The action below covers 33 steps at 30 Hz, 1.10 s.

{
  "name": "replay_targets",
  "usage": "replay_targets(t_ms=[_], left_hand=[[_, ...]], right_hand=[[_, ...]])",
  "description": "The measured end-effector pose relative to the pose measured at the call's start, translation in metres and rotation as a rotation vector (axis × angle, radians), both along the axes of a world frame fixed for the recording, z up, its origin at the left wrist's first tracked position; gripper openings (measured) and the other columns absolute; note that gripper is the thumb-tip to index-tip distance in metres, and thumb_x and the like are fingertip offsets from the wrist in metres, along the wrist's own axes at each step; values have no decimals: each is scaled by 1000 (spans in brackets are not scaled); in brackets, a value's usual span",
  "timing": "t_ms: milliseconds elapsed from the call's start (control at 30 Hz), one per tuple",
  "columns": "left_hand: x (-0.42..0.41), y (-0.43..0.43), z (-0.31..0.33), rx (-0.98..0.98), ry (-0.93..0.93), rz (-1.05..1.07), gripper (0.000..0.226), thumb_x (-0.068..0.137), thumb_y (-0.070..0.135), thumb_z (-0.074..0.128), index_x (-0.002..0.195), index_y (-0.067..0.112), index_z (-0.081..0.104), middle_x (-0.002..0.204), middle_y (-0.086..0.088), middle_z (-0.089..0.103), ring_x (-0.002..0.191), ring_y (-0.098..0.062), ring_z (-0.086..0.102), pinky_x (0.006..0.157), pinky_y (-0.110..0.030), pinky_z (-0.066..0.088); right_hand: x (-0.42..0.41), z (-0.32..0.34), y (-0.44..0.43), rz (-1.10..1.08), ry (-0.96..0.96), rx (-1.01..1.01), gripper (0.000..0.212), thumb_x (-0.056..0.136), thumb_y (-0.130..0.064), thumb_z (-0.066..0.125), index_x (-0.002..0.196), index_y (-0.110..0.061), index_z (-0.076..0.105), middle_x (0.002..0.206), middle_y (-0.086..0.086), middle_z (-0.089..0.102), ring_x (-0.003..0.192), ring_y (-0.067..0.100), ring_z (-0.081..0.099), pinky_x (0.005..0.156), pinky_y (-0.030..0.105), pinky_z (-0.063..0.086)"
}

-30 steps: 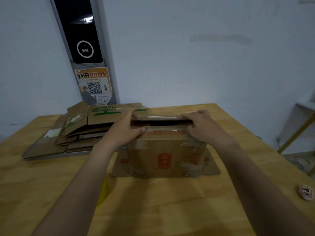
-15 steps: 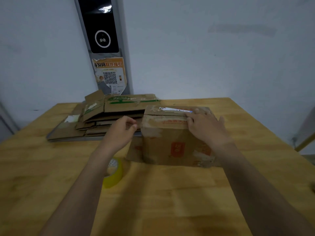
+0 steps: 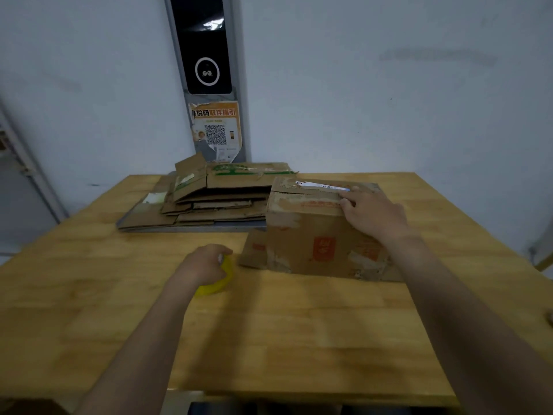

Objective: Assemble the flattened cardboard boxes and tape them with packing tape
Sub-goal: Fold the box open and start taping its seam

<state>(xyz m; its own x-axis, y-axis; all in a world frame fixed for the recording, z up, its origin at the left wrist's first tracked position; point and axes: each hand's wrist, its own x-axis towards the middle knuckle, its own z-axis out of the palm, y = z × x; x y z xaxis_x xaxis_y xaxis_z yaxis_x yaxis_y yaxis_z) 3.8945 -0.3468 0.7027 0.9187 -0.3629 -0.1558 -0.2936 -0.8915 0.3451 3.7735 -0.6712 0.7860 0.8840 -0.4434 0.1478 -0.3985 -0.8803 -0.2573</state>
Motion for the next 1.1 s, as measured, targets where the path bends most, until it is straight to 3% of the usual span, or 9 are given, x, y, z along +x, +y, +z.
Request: replay_targets(t_ms=[100,300,433,567,700,767,967,1033,1100], left_hand=[[1,-3,31,-400,-141,198,31,93,17,72,115,39,71,134,-4,68,109,-20,66,65,-30,51],[-16,-47,120,-936,-320,38,35,89,21,79,94,55,70,97,20,69,85,8,64,66,-18,51],[-22,-98,149,-1153,-59,-97,29,89,24,80,103,49,75,82,25,76,84,18,66,74,-17,51],[-25,-155,147,-1306,240,-149,28,91,12,77,115,26,74,94,-1,80,94,-18,76,79,-37,62],[-26,-193,132,-1458,508,-144,28,93,4,72,117,17,69,81,0,78,74,-17,76,63,-34,63],[-24,-202,123,-1450,543,-137,26,93,9,73,117,19,70,87,-1,80,81,-19,76,66,-35,63],[17,-176,106,-978,-190,-47,17,98,37,65,112,29,71,106,20,70,101,0,65,89,-28,52],[29,-161,96,-684,-116,-11,33,96,35,68,128,27,67,120,15,59,118,-8,56,93,-29,42],[32,-153,86,-600,-16,-21,42,96,31,70,137,26,63,136,7,59,133,-16,50,96,-26,35]], right_hand=[[2,2,-2,16,1,0,47,105,-48,26,147,-42,45,154,-11,41,149,24,26,109,59,33],[8,-3,-6,60,-28,-69,43,106,-45,27,143,-45,49,152,-8,44,145,29,33,114,64,25],[9,-9,-14,147,-99,-81,49,107,-47,32,156,-42,29,158,-2,44,146,31,34,122,54,22],[5,-3,-22,232,-281,135,79,94,-46,64,157,-51,16,155,-5,47,144,25,39,115,52,36],[10,-4,-23,316,-378,242,79,77,-56,80,148,-40,48,156,-12,42,143,16,41,113,53,37],[13,-7,-24,291,-487,274,64,75,-53,83,134,-33,65,150,-12,48,137,19,46,109,50,41],[19,-11,-30,220,-431,281,55,68,-80,63,109,-43,71,145,-26,45,122,10,56,101,53,43],[22,-7,-34,261,-422,396,41,74,-69,73,105,-42,72,137,-26,53,104,-1,61,91,41,52],[24,-2,-33,294,-420,430,23,78,-58,79,97,-47,70,122,-26,59,95,-9,60,81,29,50]])
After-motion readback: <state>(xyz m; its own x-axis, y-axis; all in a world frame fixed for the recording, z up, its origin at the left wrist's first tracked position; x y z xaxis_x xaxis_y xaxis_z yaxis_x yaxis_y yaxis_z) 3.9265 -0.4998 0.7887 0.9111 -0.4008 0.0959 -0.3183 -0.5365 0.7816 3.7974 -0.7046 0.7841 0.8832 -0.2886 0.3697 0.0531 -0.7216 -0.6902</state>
